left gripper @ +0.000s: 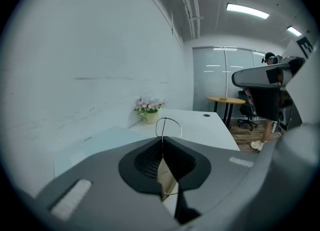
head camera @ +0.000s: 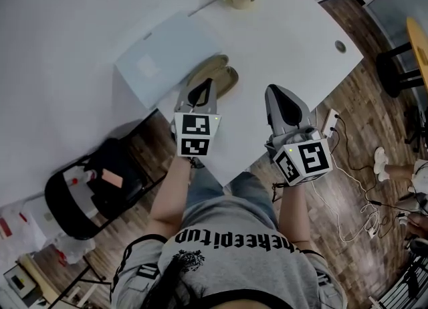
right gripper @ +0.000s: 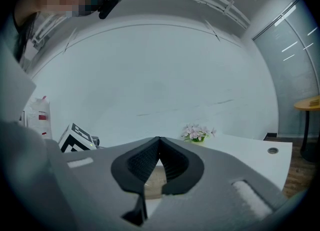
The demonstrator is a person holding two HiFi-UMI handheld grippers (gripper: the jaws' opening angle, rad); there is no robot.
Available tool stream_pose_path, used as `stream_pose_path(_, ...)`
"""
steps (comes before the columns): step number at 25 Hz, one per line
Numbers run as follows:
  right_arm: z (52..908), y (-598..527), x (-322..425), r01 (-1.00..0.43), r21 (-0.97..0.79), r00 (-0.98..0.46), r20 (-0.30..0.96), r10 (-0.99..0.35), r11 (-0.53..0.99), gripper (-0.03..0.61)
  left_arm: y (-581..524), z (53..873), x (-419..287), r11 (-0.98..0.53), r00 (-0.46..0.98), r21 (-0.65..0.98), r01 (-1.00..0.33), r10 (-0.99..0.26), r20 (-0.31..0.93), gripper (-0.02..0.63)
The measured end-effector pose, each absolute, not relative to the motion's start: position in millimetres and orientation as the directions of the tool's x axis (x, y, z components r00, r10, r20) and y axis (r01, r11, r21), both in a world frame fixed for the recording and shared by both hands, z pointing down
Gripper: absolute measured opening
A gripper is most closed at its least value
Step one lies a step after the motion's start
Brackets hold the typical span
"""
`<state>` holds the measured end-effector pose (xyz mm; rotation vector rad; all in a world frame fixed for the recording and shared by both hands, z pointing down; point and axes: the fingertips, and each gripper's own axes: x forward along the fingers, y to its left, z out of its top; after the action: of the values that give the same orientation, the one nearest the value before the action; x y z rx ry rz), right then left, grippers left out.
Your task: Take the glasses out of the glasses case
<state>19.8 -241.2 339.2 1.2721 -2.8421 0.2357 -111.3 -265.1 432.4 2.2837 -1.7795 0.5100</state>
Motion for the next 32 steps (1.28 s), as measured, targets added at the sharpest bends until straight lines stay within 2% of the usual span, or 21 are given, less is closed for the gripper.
stream_pose_path(24, 310.6, -212.1, 33.7, -0.660, -0.045, -0.751, 0.036, -0.659, 0.750, 0.003, -201.5, 321.0, -101.4, -0.121, 0.121, 0.002, -0.993, -0.990, 0.076, 0.025)
stream_pose_path(32, 302.7, -204.8, 39.4, -0.637, -0.018, -0.771, 0.021, -0.637, 0.770, 0.003, -182.0, 303.1, -98.3, -0.075, 0.075, -0.004, -0.997, -0.997, 0.015, 0.025)
